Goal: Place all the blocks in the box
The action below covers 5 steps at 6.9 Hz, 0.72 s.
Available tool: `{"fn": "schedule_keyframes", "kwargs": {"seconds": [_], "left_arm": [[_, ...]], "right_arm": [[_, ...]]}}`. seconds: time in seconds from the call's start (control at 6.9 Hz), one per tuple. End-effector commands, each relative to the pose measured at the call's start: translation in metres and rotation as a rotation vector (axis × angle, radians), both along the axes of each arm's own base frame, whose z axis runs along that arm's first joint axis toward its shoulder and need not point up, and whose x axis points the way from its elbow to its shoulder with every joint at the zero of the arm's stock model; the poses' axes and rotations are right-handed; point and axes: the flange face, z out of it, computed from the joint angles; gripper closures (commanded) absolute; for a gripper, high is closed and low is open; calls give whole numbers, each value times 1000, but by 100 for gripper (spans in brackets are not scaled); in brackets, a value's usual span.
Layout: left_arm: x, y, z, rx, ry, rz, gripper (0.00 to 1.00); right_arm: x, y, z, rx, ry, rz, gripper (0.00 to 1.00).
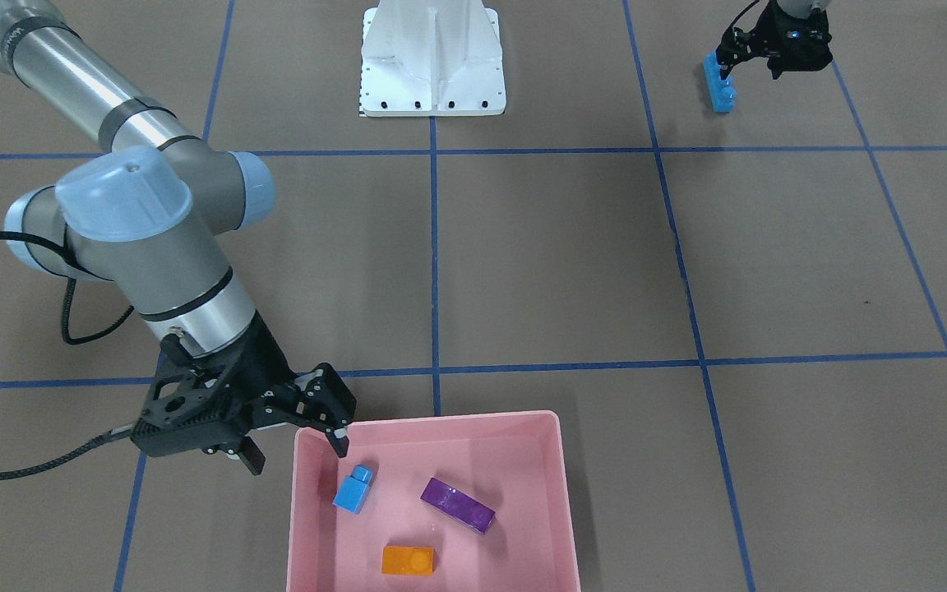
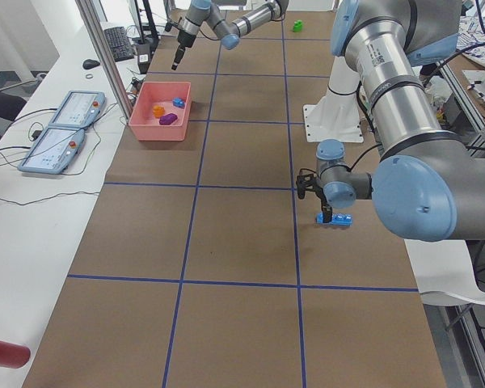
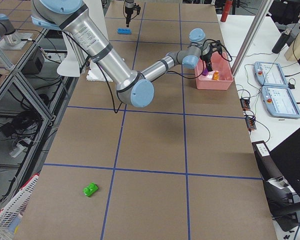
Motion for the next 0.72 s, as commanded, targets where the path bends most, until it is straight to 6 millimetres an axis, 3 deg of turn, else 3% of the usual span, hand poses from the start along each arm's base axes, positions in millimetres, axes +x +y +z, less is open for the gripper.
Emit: {"fn": "schedule_keyframes", "kwargs": {"seconds": [0.0,0.43,0.58], "left_arm": [[16,23,0,-12,-6,5,0],[34,31,8,-13,1,26,0],[40,34,6,-14,9,35,0]], "right_arm": [[62,24,14,-66,-8,-48,1],[118,99,54,-88,28,-88,1],[126,110,65,-81,50,-100,1]]}}
